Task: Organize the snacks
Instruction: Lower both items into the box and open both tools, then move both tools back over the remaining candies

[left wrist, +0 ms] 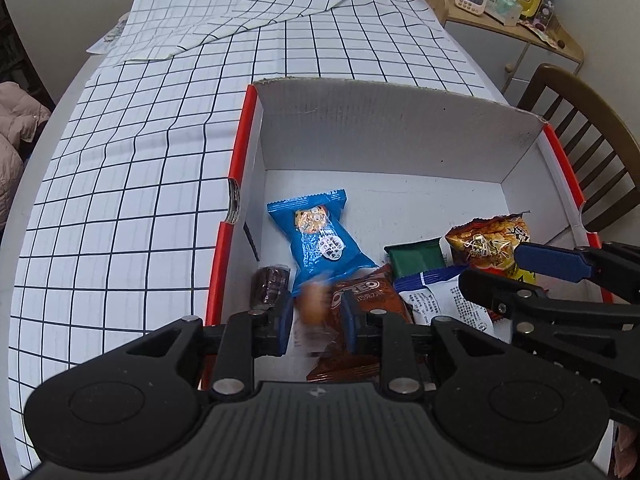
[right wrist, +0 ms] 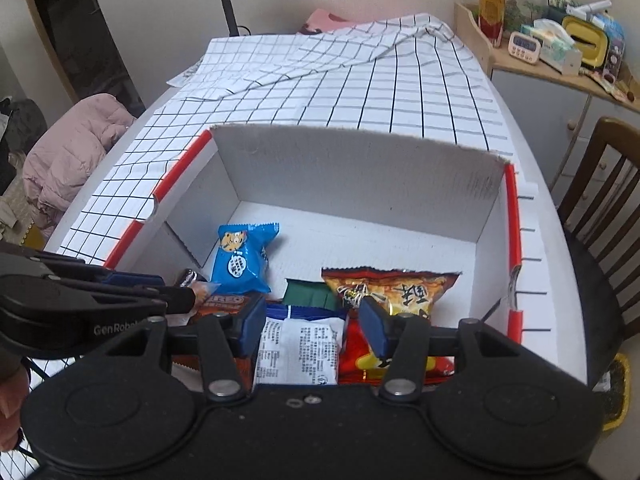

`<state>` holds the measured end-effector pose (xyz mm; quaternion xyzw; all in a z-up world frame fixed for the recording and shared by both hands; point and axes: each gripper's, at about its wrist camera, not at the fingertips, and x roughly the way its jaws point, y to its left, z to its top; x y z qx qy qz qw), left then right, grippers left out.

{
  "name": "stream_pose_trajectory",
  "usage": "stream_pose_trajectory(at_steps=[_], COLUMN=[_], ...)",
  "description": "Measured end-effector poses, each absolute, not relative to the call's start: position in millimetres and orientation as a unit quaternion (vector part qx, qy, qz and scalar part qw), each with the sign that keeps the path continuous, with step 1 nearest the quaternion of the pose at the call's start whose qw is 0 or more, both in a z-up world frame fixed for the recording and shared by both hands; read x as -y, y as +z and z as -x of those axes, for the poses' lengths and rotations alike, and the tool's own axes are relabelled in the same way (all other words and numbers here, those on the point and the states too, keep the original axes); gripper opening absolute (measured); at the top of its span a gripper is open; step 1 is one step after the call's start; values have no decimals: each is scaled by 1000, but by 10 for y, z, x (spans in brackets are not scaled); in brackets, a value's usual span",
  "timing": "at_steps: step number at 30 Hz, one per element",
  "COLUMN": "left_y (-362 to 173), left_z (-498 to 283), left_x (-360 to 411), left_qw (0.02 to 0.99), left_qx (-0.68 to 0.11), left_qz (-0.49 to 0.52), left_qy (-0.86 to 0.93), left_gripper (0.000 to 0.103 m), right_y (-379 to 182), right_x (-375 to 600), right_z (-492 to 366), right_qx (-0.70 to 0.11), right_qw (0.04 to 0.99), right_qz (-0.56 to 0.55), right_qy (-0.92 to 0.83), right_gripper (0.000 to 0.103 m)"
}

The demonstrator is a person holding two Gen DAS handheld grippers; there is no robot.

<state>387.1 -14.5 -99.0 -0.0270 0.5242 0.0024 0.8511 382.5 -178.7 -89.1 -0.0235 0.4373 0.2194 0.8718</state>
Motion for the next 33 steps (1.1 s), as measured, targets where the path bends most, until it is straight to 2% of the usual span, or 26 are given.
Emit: stream_pose_trajectory(at_steps=[5,6,9,11,13,14,21,28,33], left_y=[-865,-837,-731,-661,-599,-570,-373,-345,-410], left_z=[-3778,-3753,-3656,-3585,-3509,-3472,-3091,-2644,-2359], left_x=[136,135,124,113,94,83,-65,-352,-571], left_qw=[859,861,869,873,876,877,889,893,892], left_qx=[-511,-508,-493,-485,-480,-477,-452,-441,-441], left_qz=[33,33,39,40,44,45,45,65,79], left_qy=[-8,-10,-20,-25,-30,-32,-50,-61,-57], left_gripper=[30,34,55,55,55,55,67,85,89], right_y=[-746,-717,-627,-563,-497,-463,-309,-294,-346], right_x=[1836,1854,1904,1940,1966,1973,1970,1930,1858], right_z=[-3708,-3686,-3605,-3542,-3463,-3415,-3088,-2663,-2423], right_qx=[-421,-419,-413,-406,-399,-390,-373,-372,-387], right_qw=[877,878,883,886,888,891,894,892,887], right_qz=[23,20,12,7,4,2,5,13,6], right_qy=[229,229,226,225,229,232,248,258,252], right_gripper=[55,56,57,61,92,102,103,103,103])
